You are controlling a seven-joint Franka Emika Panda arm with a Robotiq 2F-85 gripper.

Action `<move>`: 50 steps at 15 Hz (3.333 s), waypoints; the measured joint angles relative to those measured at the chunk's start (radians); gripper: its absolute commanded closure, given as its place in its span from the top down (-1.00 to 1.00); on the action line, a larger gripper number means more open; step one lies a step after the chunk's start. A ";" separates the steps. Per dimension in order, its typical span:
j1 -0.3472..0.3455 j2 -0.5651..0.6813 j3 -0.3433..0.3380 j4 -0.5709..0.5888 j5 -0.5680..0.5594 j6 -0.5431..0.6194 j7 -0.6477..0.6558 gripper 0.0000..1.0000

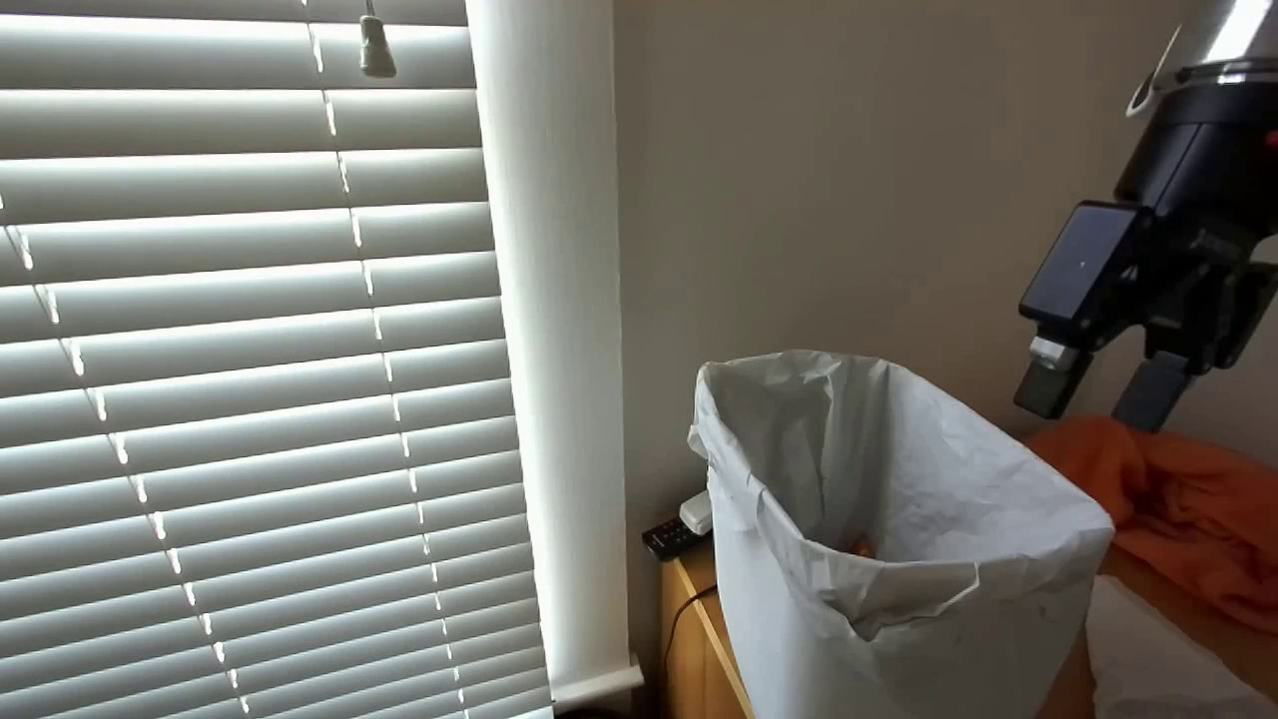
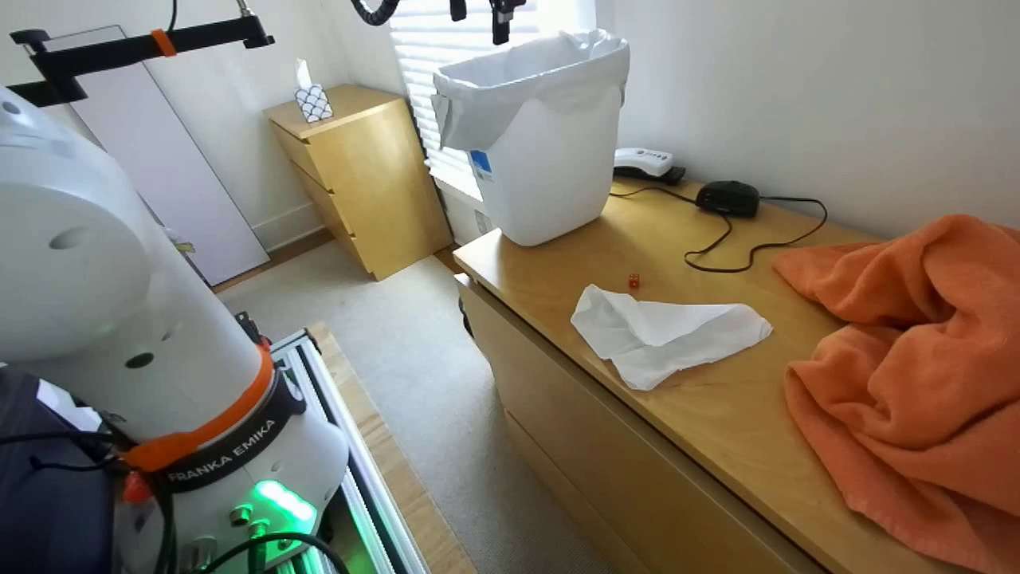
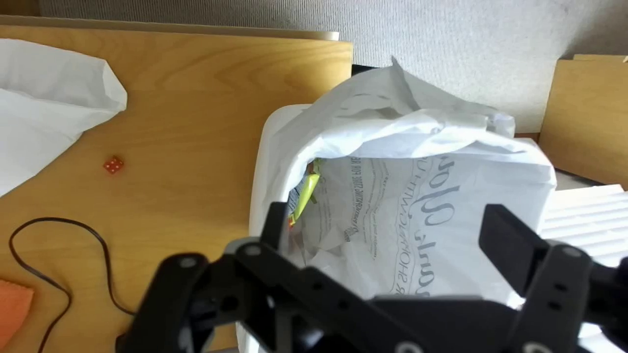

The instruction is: Move the white bin a little to the left on the chest of drawers

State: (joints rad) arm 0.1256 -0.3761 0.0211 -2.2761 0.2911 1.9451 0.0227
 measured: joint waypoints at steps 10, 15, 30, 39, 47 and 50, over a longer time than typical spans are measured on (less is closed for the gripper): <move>-0.100 0.060 0.000 0.018 -0.063 -0.001 0.114 1.00; -0.105 0.128 0.000 0.035 -0.059 0.021 0.117 1.00; -0.105 0.243 0.000 0.078 -0.030 0.079 0.134 -0.99; -0.107 0.242 0.001 0.095 -0.036 0.080 0.303 -0.98; -0.124 0.205 0.004 0.066 -0.034 0.160 0.693 -0.98; -0.125 0.189 0.009 0.015 -0.034 0.234 0.838 -0.98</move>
State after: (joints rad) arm 0.0003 -0.1867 0.0298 -2.2610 0.2574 2.1793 0.8604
